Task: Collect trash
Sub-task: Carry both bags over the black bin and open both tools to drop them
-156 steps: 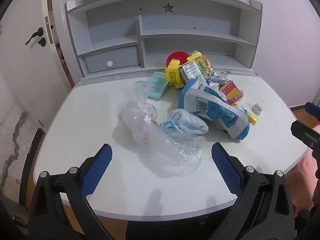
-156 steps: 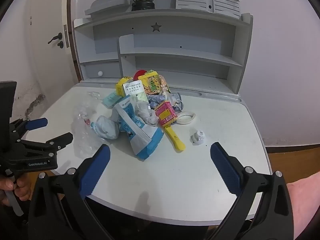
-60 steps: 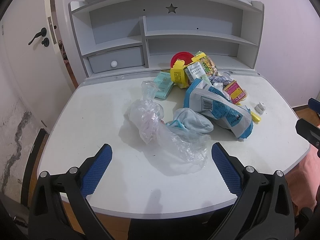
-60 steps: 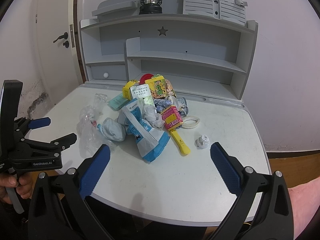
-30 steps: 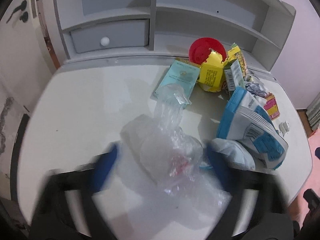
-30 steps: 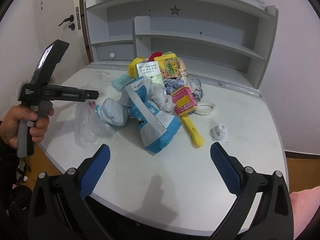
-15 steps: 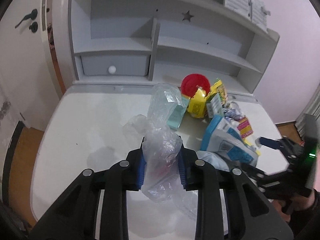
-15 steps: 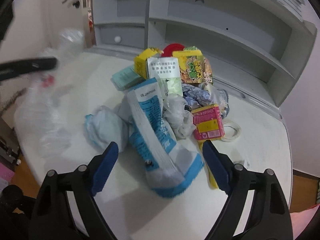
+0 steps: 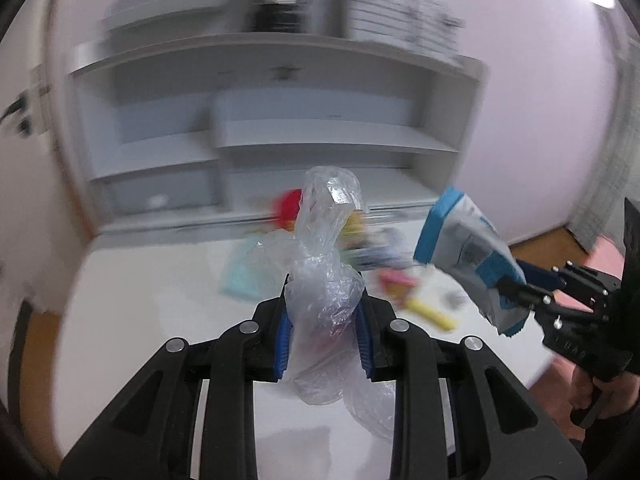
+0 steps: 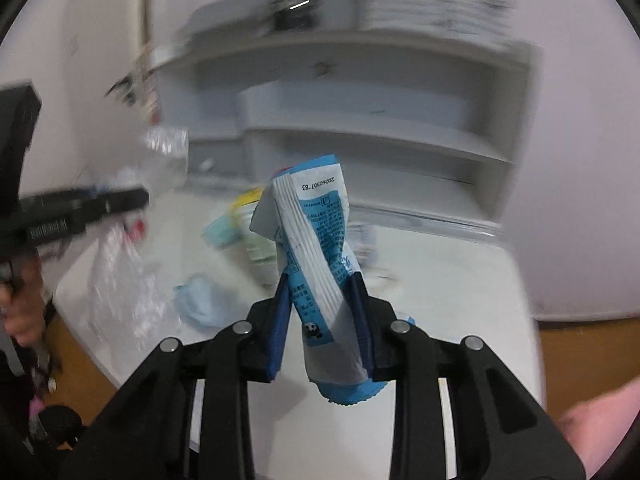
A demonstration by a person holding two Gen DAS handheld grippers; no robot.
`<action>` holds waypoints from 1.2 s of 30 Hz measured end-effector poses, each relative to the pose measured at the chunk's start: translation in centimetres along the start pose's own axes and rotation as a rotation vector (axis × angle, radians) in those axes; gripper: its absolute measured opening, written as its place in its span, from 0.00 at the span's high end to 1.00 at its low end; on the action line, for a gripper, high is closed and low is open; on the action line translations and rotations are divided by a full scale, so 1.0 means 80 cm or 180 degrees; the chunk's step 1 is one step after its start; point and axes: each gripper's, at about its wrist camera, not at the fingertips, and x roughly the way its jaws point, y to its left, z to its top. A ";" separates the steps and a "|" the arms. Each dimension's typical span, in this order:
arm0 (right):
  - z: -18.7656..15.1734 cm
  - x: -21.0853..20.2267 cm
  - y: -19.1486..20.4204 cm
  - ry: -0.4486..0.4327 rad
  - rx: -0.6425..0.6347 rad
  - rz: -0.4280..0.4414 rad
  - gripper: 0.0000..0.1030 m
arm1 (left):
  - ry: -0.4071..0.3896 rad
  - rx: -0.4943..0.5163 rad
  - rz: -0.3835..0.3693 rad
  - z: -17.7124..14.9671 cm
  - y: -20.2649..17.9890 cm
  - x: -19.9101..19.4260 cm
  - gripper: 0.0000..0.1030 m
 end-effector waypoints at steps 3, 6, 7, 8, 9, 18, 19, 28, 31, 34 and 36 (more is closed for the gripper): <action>-0.029 -0.048 -0.086 -0.0091 0.0468 -0.0377 0.71 | -0.0002 0.0289 -0.0411 0.007 -0.093 0.030 0.75; -0.072 -0.090 -0.164 -0.0105 0.0900 -0.0765 0.71 | 0.0036 0.0574 -0.0899 0.002 -0.197 0.059 0.75; -0.094 -0.109 -0.196 -0.0103 0.1077 -0.0969 0.71 | 0.0057 0.0648 -0.1019 -0.002 -0.225 0.066 0.75; -0.112 -0.122 -0.221 -0.0089 0.1218 -0.1120 0.71 | 0.0075 0.0741 -0.1153 -0.006 -0.258 0.074 0.75; -0.132 -0.136 -0.246 -0.0071 0.1374 -0.1266 0.71 | 0.0105 0.0866 -0.1306 -0.014 -0.299 0.084 0.75; -0.354 -0.200 -0.409 0.0297 0.2701 -0.2055 0.71 | 0.0760 0.1601 -0.2186 -0.151 -0.576 0.173 0.75; -0.379 -0.197 -0.420 0.0377 0.2827 -0.2090 0.71 | 0.0842 0.1634 -0.2246 -0.166 -0.587 0.183 0.75; -0.519 -0.119 -0.476 0.1237 0.3540 -0.1940 0.71 | 0.1582 0.1956 -0.1913 -0.325 -0.649 0.341 0.74; -0.538 -0.103 -0.487 0.1359 0.3628 -0.1857 0.71 | 0.1785 0.1900 -0.1791 -0.357 -0.647 0.375 0.74; -0.551 -0.093 -0.505 0.1439 0.3699 -0.1783 0.71 | 0.1936 0.1858 -0.1739 -0.376 -0.653 0.399 0.74; -0.563 -0.089 -0.516 0.1464 0.3765 -0.1719 0.71 | 0.2016 0.1860 -0.1711 -0.385 -0.652 0.411 0.74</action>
